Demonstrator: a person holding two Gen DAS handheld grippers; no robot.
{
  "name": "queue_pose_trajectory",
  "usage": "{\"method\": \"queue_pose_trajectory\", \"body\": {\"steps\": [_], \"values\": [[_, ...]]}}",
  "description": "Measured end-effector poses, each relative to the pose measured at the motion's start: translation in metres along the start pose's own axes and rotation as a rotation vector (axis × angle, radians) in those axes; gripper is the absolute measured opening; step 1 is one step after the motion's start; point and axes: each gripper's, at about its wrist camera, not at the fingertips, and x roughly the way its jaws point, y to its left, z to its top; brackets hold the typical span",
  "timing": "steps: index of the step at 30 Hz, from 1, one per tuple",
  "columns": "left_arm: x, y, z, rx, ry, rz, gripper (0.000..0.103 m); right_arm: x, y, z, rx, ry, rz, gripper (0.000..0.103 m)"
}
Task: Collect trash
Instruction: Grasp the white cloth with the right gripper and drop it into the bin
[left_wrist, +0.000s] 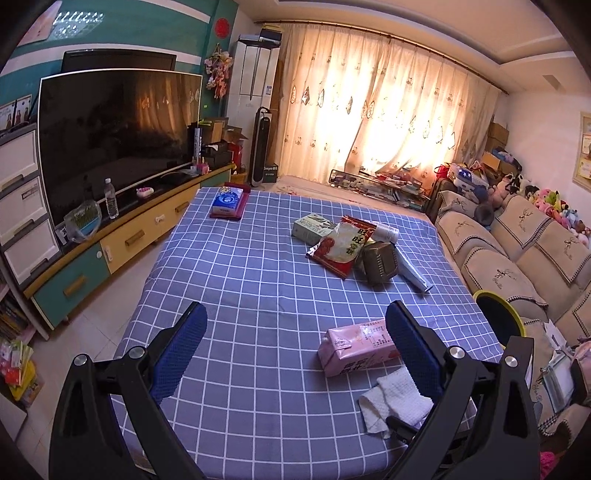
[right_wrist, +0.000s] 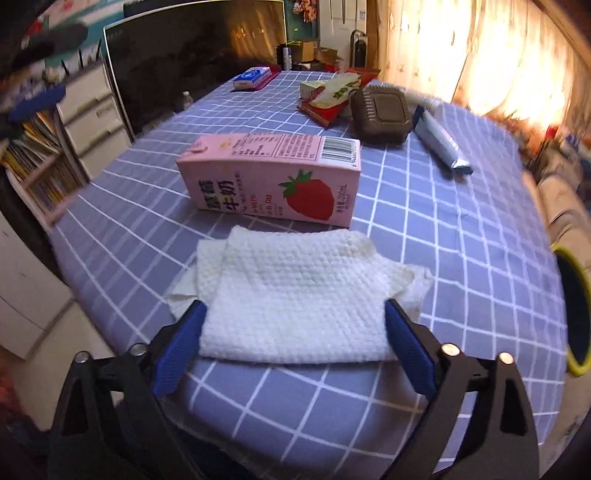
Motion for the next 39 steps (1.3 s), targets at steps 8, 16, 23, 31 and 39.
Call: {"method": "queue_pose_trajectory", "body": {"steps": [8,16,23,31,39], "values": [[0.008,0.002,-0.005,-0.011,0.02,-0.001,0.096,-0.008,-0.024,0.001,0.066,-0.012,0.021,0.015],[0.016,0.0,-0.007,0.015,0.03,0.006,0.096,-0.041,-0.066,0.005,0.14,-0.082,0.005,0.013],[0.027,-0.003,-0.011,0.015,0.055,0.002,0.096,-0.094,-0.169,-0.002,0.354,-0.208,-0.215,0.014],[0.044,-0.012,-0.014,0.027,0.082,0.007,0.096,-0.099,-0.298,-0.028,0.599,-0.166,-0.447,0.016],[0.061,-0.03,-0.023,0.078,0.112,-0.017,0.096,-0.052,-0.362,-0.042,0.716,-0.032,-0.487,0.057]]}}
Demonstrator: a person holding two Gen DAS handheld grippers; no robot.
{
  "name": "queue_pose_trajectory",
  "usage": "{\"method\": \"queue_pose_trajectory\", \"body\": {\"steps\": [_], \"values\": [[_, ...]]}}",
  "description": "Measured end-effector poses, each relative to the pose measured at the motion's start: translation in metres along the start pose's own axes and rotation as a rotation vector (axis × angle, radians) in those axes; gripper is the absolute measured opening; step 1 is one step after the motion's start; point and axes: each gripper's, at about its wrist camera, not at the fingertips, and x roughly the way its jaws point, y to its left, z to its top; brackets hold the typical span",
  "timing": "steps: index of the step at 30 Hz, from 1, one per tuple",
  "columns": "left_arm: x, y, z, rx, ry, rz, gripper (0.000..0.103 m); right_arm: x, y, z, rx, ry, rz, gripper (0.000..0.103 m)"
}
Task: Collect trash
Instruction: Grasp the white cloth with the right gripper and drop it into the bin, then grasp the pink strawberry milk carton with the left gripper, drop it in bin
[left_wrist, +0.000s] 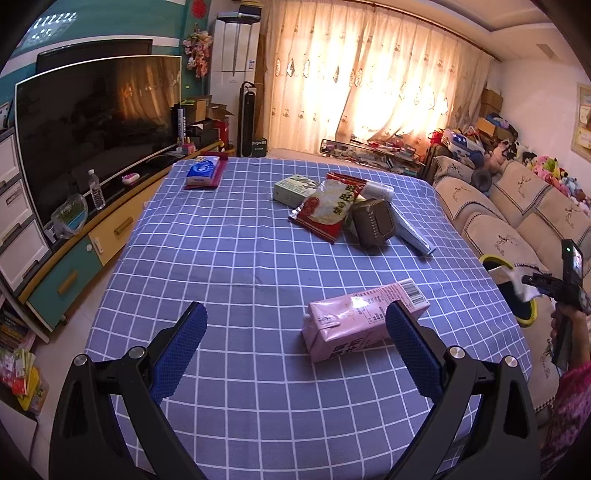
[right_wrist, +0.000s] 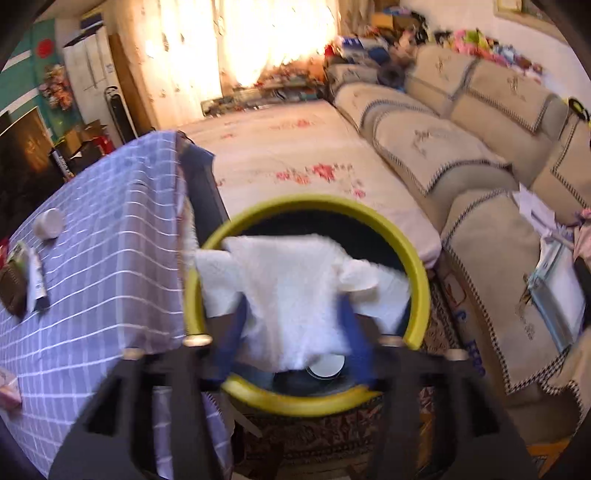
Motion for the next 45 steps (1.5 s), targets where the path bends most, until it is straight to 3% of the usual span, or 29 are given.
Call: {"method": "queue_pose_trajectory", "body": {"steps": [10,20,26,31,35,38,43,45], "values": [[0.029,-0.011,-0.017,0.021,0.067,-0.071,0.096,-0.007,0.017,-0.015,-0.005,-0.021,0.059,0.062],[0.059,-0.021,-0.029,0.025,0.119,-0.196,0.096,-0.03,0.03,-0.009,-0.028,-0.068,0.1,0.065],[0.058,-0.054,-0.037,0.069,0.151,-0.323,0.096,-0.031,0.027,-0.009,-0.021,-0.07,0.108,0.065],[0.051,-0.096,-0.045,0.143,0.2,-0.499,0.096,-0.032,0.026,-0.009,-0.018,-0.072,0.119,0.066],[0.035,-0.109,-0.041,0.2,0.15,-0.484,0.096,-0.036,0.021,-0.009,-0.019,-0.078,0.128,0.066],[0.03,-0.097,-0.028,0.18,0.113,-0.419,0.096,-0.038,0.018,-0.01,-0.013,-0.084,0.132,0.066],[0.055,-0.091,-0.016,0.217,0.138,-0.301,0.096,-0.037,0.018,-0.011,-0.013,-0.084,0.146,0.067],[0.07,-0.094,-0.017,0.255,0.159,-0.27,0.09,-0.036,0.021,-0.012,-0.019,-0.079,0.151,0.067]]}}
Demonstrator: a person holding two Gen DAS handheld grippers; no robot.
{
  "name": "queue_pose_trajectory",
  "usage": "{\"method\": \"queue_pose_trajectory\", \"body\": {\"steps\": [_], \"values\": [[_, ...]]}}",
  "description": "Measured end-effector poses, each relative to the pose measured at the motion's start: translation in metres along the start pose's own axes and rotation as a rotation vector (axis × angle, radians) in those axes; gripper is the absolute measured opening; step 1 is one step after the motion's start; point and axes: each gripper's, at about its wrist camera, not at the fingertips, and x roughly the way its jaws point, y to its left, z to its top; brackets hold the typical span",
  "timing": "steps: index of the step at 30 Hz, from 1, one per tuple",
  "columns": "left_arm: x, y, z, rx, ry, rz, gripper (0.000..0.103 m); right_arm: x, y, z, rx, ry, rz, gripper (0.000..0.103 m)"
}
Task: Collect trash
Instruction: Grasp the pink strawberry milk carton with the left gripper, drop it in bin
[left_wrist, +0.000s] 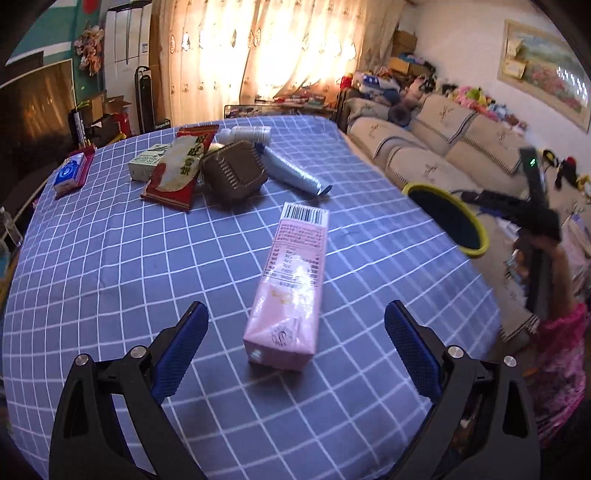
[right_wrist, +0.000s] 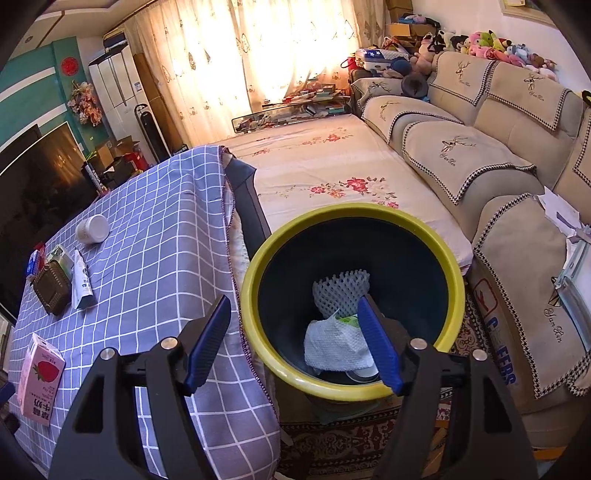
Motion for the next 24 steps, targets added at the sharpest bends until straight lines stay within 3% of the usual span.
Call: {"method": "queue_pose_trajectory", "body": {"steps": [5,10,15,24], "values": [[0.035,0.003,0.003,0.011,0.079,0.001,0.067,0.002,0.0,-0.002,-0.005,0.009,0.005,0.068],[0.051,0.004,0.005,0.009,0.096,0.001,0.06,0.007,-0.001,-0.004,-0.002,0.021,0.005,0.068],[0.055,0.008,0.009,-0.003,0.101,0.012,0.041,0.014,0.002,-0.007,-0.003,0.036,0.017,0.068],[0.045,0.006,0.018,-0.001,0.067,0.029,0.04,0.02,0.0,-0.011,0.004,0.049,0.03,0.068]]}}
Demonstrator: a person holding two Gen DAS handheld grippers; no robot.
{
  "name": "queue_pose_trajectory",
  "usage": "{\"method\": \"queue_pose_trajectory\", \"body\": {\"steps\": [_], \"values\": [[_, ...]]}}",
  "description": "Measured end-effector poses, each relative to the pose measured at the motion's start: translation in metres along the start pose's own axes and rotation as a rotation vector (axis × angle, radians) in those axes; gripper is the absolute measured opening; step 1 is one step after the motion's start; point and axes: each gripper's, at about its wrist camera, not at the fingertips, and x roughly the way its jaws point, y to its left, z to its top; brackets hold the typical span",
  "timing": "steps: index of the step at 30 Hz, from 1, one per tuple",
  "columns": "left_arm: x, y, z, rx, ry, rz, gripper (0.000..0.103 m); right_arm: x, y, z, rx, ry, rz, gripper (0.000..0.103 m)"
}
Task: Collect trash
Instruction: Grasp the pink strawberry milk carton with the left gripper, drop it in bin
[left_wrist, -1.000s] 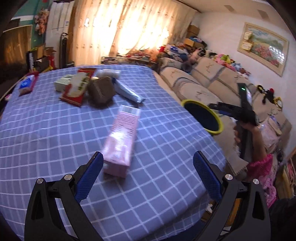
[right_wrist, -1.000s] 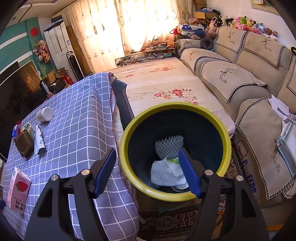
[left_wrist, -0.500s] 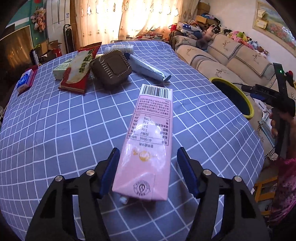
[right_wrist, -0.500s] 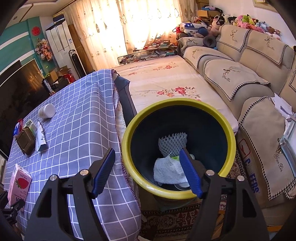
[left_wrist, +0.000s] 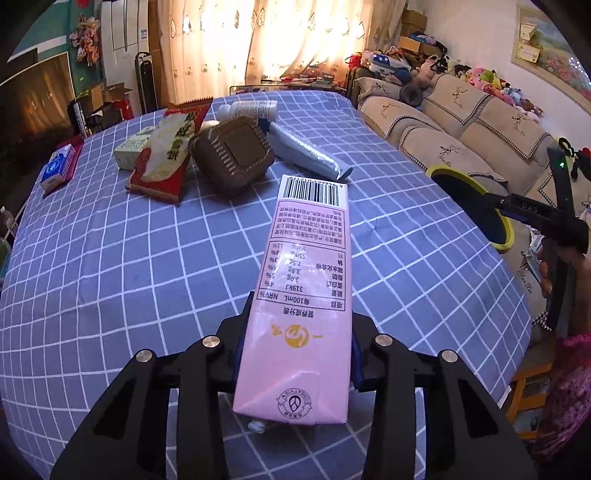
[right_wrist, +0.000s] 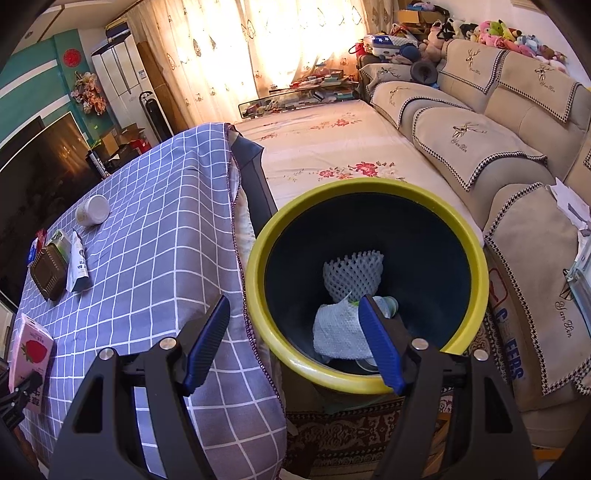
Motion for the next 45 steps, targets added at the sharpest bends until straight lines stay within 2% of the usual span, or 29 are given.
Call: {"method": "queue_pose_trajectory", "body": {"steps": [5,10,17,23,28,33,38,40,42,45], "values": [[-0.016,-0.011,0.015,0.028,-0.038,-0.017,0.04,-0.008,-0.003,0.0,0.008,-0.02,0.01,0.068],[-0.019,-0.038,0.042,0.095,-0.054,-0.072,0.04,-0.026,-0.012,-0.002,0.021,-0.06,0.003,0.068],[0.004,-0.104,0.091,0.228,-0.045,-0.169,0.04,-0.054,-0.046,-0.001,0.069,-0.112,-0.049,0.068],[0.042,-0.19,0.135,0.362,-0.006,-0.3,0.04,-0.072,-0.081,-0.003,0.137,-0.145,-0.098,0.069],[0.085,-0.248,0.161,0.43,0.048,-0.362,0.04,-0.077,-0.104,-0.008,0.185,-0.146,-0.126,0.069],[0.137,-0.294,0.172,0.471,0.134,-0.377,0.04,-0.075,-0.116,-0.013,0.209,-0.13,-0.144,0.069],[0.176,-0.314,0.17,0.492,0.177,-0.352,0.041,-0.077,-0.123,-0.013,0.227,-0.136,-0.156,0.071],[0.186,-0.316,0.171,0.481,0.188,-0.347,0.044,-0.078,-0.122,-0.013,0.227,-0.137,-0.157,0.071],[0.187,-0.312,0.171,0.47,0.178,-0.34,0.069,-0.079,-0.12,-0.012,0.223,-0.136,-0.158,0.071],[0.178,-0.303,0.175,0.451,0.144,-0.348,0.073,-0.079,-0.116,-0.011,0.214,-0.134,-0.158,0.072]]}}
